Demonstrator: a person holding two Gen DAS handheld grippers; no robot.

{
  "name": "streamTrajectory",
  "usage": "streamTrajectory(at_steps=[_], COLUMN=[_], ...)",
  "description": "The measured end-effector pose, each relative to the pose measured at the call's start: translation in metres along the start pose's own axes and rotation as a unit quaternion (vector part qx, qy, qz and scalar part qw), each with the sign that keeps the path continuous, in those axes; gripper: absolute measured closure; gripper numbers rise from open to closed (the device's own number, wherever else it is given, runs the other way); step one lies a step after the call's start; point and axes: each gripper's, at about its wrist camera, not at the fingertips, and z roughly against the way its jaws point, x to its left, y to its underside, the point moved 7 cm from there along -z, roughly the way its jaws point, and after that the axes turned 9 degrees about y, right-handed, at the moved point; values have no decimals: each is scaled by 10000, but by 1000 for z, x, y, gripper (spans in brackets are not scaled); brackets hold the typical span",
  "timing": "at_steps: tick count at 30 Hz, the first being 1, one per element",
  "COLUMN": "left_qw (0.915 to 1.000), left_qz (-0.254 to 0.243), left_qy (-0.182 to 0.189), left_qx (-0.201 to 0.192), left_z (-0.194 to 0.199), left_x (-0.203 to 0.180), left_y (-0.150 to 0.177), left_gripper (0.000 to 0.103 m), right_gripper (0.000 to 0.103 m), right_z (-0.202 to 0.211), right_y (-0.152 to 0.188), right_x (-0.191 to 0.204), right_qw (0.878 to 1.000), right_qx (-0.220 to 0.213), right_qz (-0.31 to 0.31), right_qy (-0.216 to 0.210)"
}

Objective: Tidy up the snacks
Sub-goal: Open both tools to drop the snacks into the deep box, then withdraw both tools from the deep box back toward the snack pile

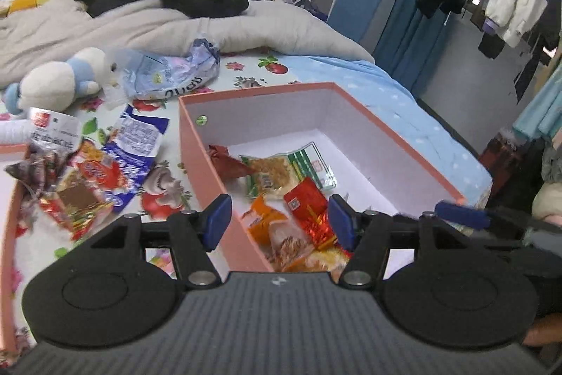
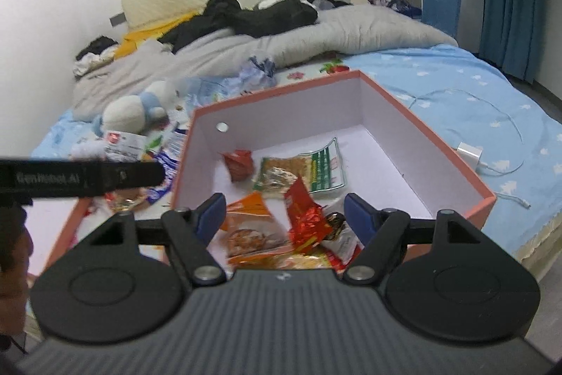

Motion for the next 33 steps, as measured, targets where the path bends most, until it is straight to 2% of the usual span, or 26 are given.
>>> streamTrajectory(at_steps=[9,13,19,25,29,33], left_qw=[9991,9973,9943,9921,9895,9862], left_qz=[116,219,397,489,741,918], left_qy=[-255,-571,-848,-1097,-1199,-1340], left_qx=[-312,-418,-520,-374,-333,-333], left_z=[72,98,131,146,155,154], left_x=[3,14,30,38,46,57], left_y=[14,19,32,59,81,96], left_gripper=[37,37,37,37,37,35], right_gripper=[27,27,27,27,27,27], right_z=[45,57,67,77,79,78], right_y=[-10,-4,13,32,49,58], right_x=[27,39,63,85,102,107], right_qw=[9988,9981,9969,9953,9936,9925], right_qx=[-396,-453,-459,-439,-358,-278], right_qz=[50,78,178,293,636,653], right_qy=[-282,-408,-609,-808,-868,-994])
